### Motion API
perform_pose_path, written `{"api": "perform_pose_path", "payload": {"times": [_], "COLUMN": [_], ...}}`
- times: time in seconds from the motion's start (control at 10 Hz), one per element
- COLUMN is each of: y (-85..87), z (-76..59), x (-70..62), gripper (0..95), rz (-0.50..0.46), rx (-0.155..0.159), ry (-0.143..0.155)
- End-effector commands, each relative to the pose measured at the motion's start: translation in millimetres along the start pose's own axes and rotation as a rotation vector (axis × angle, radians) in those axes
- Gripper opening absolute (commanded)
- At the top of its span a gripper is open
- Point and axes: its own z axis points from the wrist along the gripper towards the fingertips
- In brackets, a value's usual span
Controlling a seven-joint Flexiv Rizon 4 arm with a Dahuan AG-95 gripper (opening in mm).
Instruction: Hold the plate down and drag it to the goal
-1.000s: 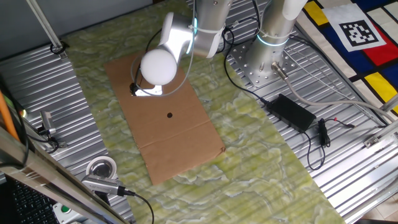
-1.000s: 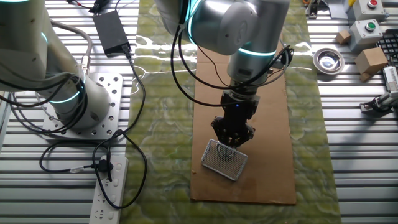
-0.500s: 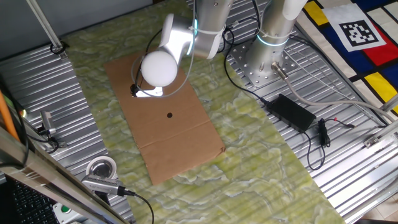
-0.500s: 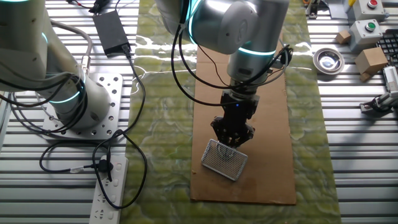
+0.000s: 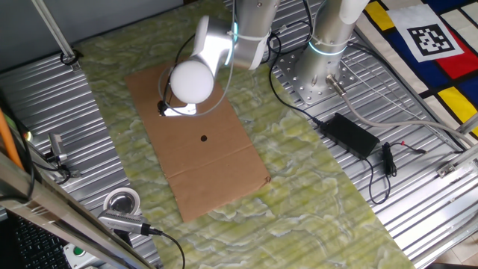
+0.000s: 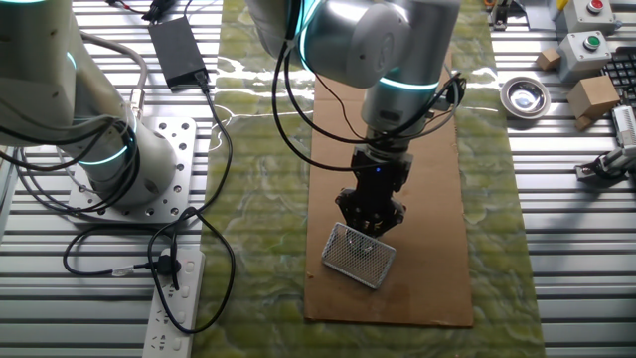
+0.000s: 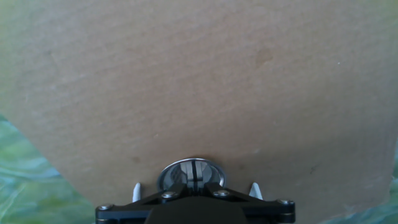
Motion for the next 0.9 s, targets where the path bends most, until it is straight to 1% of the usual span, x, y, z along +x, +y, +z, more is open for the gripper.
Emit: {"api": "perform_pose_path", "payload": {"times": [0.1,0.3,0.9], "y": [-0.5,-0.6,-1.5], "z": [2.1,1.8,1.6], "x": [-0.7,0.5,1.5], "gripper": [0.0,0.0,0.0], "rz": [-0.001,-0.005,-0.009], "rx": [0.002,0.005,0.005], "ry": [0.003,0.012,0.014]}}
